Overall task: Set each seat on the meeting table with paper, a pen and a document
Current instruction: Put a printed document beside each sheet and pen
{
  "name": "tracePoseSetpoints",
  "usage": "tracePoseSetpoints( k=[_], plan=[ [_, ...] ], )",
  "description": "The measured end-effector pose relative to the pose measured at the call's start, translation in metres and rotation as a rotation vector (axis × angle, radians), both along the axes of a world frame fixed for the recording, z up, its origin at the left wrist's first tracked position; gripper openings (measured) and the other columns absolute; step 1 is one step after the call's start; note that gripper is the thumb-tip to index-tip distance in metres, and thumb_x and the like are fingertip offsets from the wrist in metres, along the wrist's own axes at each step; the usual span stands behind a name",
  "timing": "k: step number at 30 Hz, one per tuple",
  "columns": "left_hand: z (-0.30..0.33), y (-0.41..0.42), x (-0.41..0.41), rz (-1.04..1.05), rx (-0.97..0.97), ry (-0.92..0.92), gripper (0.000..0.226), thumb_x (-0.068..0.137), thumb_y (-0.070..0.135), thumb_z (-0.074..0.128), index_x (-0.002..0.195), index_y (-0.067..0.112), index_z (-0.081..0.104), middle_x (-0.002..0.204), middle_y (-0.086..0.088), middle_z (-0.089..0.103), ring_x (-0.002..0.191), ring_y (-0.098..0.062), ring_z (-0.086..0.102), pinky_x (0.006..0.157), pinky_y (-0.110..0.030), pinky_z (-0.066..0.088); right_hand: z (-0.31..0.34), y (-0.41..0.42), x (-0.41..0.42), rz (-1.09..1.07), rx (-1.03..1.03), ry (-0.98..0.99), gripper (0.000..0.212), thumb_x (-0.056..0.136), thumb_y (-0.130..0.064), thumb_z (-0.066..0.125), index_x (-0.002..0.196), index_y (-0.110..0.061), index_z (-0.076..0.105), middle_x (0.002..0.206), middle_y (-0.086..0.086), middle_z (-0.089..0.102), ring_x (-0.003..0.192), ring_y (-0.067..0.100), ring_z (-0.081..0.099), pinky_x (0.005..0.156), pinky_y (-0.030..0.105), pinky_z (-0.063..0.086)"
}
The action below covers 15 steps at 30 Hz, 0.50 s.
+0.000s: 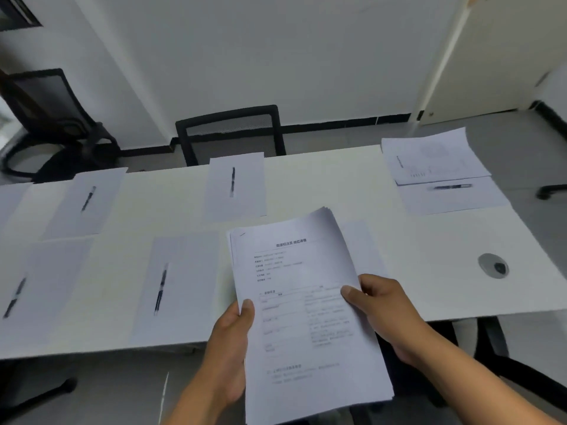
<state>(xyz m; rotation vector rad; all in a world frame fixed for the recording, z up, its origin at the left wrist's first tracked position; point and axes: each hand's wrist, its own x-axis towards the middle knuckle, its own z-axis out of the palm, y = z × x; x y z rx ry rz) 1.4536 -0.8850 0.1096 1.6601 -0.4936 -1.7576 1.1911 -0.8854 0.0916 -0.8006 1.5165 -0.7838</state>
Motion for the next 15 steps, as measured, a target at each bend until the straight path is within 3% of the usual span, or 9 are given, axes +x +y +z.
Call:
tracePoseSetpoints(
  k=[3, 5, 9, 12, 15],
  plan=[
    [-0.011, -0.021, 0.003, -0.058, 0.022, 0.042, 0.033, 0.115, 0.033, 0.047, 0.136, 0.027, 0.072, 0.127, -0.005, 0.08, 0.112, -0.03, 0.079, 0.101, -0.054, 0.059, -0.005, -0.005, 0.002, -0.067, 0.0, 0.048, 0.042, 0.101, -0.027, 0.072, 0.075, 0.001, 0.054, 0.08, 0.018, 0.069, 0.069, 0.028, 0.066, 0.069, 0.035, 0.048],
    [-0.02, -0.036, 0.003, -0.076, 0.037, 0.047, 0.032, 0.115, 0.033, 0.048, 0.135, 0.026, 0.071, 0.126, -0.005, 0.081, 0.11, -0.031, 0.08, 0.1, -0.054, 0.059, -0.007, -0.007, 0.004, -0.109, 0.006, 0.071, 0.041, 0.101, -0.025, 0.072, 0.073, 0.0, 0.056, 0.076, 0.012, 0.066, 0.064, 0.023, 0.063, 0.065, 0.029, 0.047],
    [-0.036, -0.054, 0.003, -0.115, 0.082, 0.093, 0.031, 0.116, 0.033, 0.048, 0.136, 0.024, 0.07, 0.125, -0.005, 0.081, 0.11, -0.03, 0.08, 0.096, -0.051, 0.061, -0.013, -0.009, 0.009, -0.212, 0.01, 0.079, 0.032, 0.101, -0.019, 0.071, 0.084, 0.008, 0.067, 0.085, 0.019, 0.075, 0.073, 0.024, 0.073, 0.069, 0.035, 0.053],
    [-0.041, -0.059, -0.001, -0.134, 0.116, 0.124, 0.03, 0.116, 0.033, 0.047, 0.133, 0.025, 0.071, 0.124, -0.004, 0.082, 0.107, -0.027, 0.081, 0.085, -0.044, 0.063, -0.015, -0.012, 0.01, -0.284, -0.001, 0.105, 0.018, 0.099, -0.013, 0.074, 0.083, -0.008, 0.08, 0.082, 0.006, 0.079, 0.076, 0.021, 0.077, 0.068, 0.033, 0.058],
    [-0.045, -0.063, -0.005, -0.145, 0.123, 0.112, 0.03, 0.116, 0.034, 0.047, 0.133, 0.026, 0.071, 0.124, -0.003, 0.082, 0.107, -0.025, 0.081, 0.086, -0.044, 0.062, -0.023, -0.014, 0.009, -0.34, -0.005, 0.119, 0.011, 0.096, -0.012, 0.077, 0.088, -0.016, 0.083, 0.088, 0.011, 0.079, 0.082, 0.026, 0.078, 0.076, 0.04, 0.063]
  ],
)
